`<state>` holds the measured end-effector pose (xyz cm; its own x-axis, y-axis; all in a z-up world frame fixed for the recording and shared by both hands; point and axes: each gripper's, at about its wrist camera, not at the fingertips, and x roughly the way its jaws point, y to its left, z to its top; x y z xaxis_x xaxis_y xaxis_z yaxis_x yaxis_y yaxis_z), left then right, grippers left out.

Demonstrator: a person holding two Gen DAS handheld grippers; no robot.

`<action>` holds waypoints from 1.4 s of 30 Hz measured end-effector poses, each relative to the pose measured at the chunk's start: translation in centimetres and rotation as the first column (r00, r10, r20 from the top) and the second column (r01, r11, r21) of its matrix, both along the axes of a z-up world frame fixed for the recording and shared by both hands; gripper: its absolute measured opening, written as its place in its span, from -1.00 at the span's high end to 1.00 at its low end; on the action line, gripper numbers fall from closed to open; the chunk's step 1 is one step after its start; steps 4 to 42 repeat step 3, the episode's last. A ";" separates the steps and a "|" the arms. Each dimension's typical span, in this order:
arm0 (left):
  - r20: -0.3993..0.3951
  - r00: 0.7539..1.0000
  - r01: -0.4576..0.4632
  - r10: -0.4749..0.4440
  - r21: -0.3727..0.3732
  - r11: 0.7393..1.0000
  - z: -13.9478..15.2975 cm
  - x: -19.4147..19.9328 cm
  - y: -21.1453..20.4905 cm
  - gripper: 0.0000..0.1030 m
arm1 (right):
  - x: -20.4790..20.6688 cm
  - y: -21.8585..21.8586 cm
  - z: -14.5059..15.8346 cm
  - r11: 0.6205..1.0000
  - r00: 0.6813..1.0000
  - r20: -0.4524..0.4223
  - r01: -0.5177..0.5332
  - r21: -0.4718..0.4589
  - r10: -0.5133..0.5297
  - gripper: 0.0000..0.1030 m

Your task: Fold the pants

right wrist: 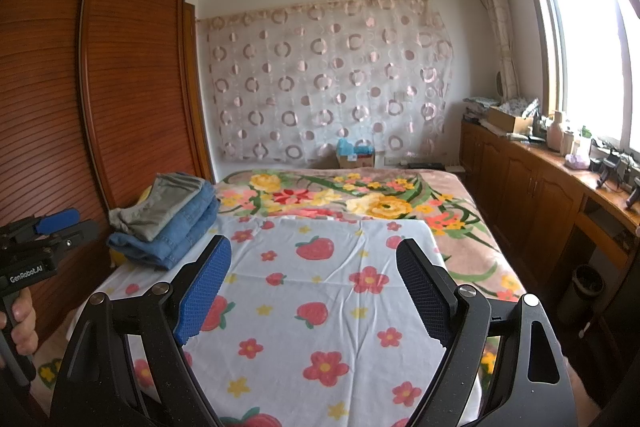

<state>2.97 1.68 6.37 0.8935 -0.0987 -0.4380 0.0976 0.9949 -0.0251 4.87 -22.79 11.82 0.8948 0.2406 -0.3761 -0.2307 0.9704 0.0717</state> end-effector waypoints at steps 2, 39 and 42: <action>0.000 1.000 0.000 0.000 0.001 1.000 0.0 0.0 0.0 -0.11 | 0.0 -0.2 0.1 1.000 1.000 -0.002 -0.005 0.003 0.005 -0.68; -0.001 1.000 -0.001 0.001 0.001 1.000 0.0 0.0 -0.1 -0.11 | -0.1 -0.3 0.2 1.000 1.000 -0.001 -0.003 0.001 0.003 -0.68; -0.001 1.000 -0.001 0.001 0.001 1.000 0.0 0.0 -0.1 -0.11 | -0.1 -0.3 0.2 1.000 1.000 -0.001 -0.003 0.001 0.003 -0.68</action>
